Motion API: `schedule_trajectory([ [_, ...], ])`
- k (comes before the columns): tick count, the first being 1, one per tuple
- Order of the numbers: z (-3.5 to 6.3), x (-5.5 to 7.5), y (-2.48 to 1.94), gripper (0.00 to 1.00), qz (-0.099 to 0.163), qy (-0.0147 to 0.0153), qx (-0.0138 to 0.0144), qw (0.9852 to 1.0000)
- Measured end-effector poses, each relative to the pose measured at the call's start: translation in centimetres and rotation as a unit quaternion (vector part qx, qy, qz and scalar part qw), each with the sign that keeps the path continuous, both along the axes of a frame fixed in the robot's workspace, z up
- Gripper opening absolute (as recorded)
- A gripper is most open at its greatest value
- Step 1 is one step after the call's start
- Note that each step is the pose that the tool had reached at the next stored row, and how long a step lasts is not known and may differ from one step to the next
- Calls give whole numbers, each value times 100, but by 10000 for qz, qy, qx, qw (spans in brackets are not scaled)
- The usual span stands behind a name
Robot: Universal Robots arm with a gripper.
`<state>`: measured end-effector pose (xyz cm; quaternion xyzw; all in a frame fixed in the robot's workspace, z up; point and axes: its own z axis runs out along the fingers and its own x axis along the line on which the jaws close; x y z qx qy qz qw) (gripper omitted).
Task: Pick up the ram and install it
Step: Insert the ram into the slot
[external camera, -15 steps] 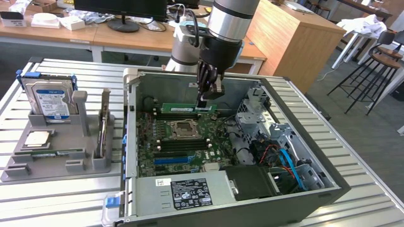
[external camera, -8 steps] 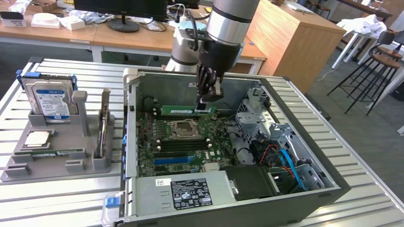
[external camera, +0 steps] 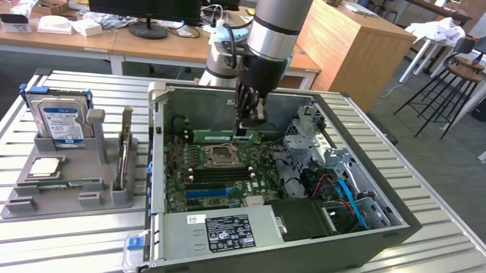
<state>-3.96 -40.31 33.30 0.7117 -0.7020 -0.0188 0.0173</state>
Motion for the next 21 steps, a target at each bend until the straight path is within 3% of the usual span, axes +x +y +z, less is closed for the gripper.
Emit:
schedule_trajectory([
  [21,-208,0,0,11,0,0,0,10000],
])
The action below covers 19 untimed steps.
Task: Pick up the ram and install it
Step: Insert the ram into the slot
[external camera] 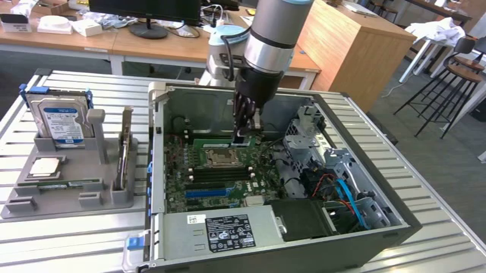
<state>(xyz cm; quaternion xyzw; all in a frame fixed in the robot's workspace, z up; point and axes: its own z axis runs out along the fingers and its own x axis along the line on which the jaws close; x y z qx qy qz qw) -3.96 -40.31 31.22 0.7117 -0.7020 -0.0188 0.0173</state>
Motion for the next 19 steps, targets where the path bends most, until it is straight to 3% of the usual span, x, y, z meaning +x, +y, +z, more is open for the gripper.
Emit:
schedule_trajectory([
  [19,-177,0,0,11,0,0,0,10000],
])
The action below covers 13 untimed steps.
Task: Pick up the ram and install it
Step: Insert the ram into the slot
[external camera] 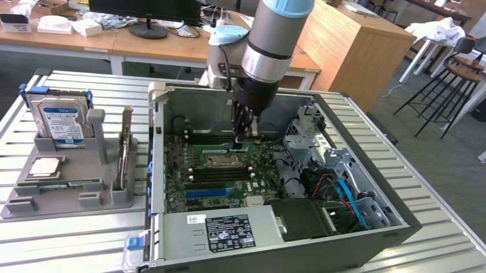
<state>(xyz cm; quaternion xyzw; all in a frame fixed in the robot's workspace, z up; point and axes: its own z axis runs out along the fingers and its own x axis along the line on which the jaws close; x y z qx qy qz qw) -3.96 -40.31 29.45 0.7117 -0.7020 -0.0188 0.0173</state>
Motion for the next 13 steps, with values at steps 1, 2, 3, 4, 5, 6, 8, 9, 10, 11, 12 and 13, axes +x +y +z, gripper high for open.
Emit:
schedule_trajectory([
  [1,-9,0,0,11,0,0,0,10000],
  [2,-18,0,0,11,0,0,0,10000],
  [3,-27,0,0,11,0,0,0,10000],
  [4,-35,0,0,11,0,0,-1,10000],
  [5,-43,0,0,11,0,0,0,10000],
  [6,-50,0,0,11,0,0,0,10000],
  [8,-51,0,0,11,0,0,-1,10000],
  [9,-51,0,0,11,0,1,-1,10000],
  [10,-51,0,0,11,0,1,-1,10000],
  [11,-51,0,0,11,0,1,-1,10000],
  [12,-52,0,0,11,0,1,-1,10000],
  [13,-52,1,0,11,-1,1,-1,10000],
])
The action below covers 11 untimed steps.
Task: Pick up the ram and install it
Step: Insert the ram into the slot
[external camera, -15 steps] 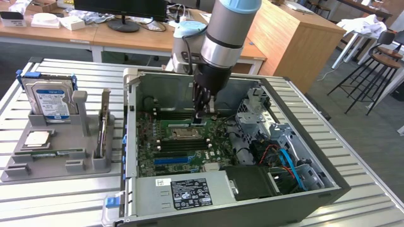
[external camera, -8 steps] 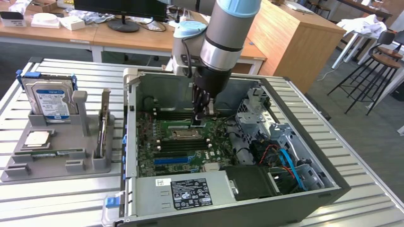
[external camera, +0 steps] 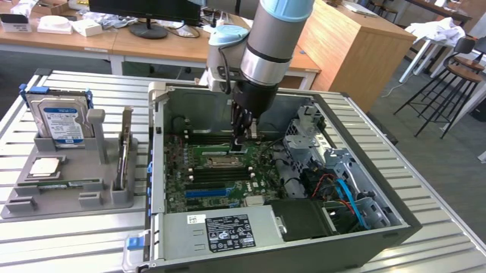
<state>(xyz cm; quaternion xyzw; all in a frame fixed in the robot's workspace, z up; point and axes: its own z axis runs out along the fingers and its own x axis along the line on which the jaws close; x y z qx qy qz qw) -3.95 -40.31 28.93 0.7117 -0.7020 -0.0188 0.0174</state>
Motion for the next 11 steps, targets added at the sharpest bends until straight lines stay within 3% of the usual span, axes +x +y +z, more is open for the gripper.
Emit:
schedule_trajectory([
  [11,-2,81,0,11,2,0,2,10000],
])
